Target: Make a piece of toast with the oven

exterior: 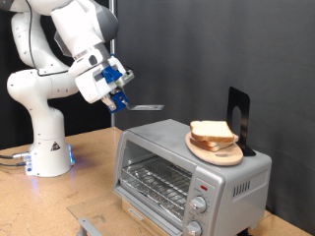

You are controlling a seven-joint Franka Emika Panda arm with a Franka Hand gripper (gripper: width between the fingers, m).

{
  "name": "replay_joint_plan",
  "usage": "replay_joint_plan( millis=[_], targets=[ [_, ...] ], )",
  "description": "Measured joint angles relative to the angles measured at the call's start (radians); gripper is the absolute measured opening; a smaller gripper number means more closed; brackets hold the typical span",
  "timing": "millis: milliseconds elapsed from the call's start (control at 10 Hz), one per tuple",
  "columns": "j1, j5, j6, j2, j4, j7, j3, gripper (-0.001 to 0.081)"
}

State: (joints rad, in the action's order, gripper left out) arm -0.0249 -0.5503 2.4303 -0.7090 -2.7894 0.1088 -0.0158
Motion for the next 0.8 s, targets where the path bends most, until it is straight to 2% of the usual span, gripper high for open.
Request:
replay_joint_plan(
  millis=[500, 800],
  targets=[
    [0.033, 0.036, 0.000, 0.022, 0.000, 0.018, 0.017, 0.0486],
    [0.035, 0.042, -0.008, 0.035, 0.003, 0.021, 0.015, 0.0486]
  ],
)
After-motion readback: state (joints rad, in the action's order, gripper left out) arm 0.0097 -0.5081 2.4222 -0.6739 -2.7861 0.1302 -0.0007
